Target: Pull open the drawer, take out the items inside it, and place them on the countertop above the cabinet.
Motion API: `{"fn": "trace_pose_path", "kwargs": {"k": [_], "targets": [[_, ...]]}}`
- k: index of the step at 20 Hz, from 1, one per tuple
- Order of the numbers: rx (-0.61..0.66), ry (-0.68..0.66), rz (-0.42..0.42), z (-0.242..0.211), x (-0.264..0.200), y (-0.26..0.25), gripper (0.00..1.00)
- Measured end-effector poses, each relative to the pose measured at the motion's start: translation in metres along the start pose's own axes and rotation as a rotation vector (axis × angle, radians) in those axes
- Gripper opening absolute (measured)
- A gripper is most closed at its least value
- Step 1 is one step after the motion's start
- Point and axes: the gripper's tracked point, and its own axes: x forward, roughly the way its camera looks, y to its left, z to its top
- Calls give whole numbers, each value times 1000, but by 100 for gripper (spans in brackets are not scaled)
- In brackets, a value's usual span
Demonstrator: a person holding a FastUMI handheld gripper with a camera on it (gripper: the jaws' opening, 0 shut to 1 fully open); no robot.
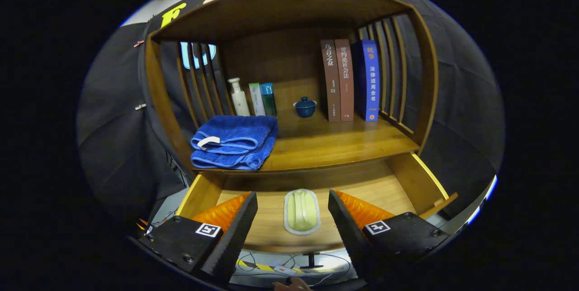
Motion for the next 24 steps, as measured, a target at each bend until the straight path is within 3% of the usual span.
{"fn": "trace_pose_path", "kwargs": {"k": [4,8,11,13,18,21,24], "targets": [[-2,141,23,-8,46,5,100],[24,284,-8,-29,80,-3,99],[-2,401,-24,-53,93,-10,90],[-14,444,-27,-67,101,-11,74],[-70,543,-34,-89,102,-13,73],[-52,563,-45,-92,108,-17,33],[-61,563,-38,-94,112,-15,33]]}}
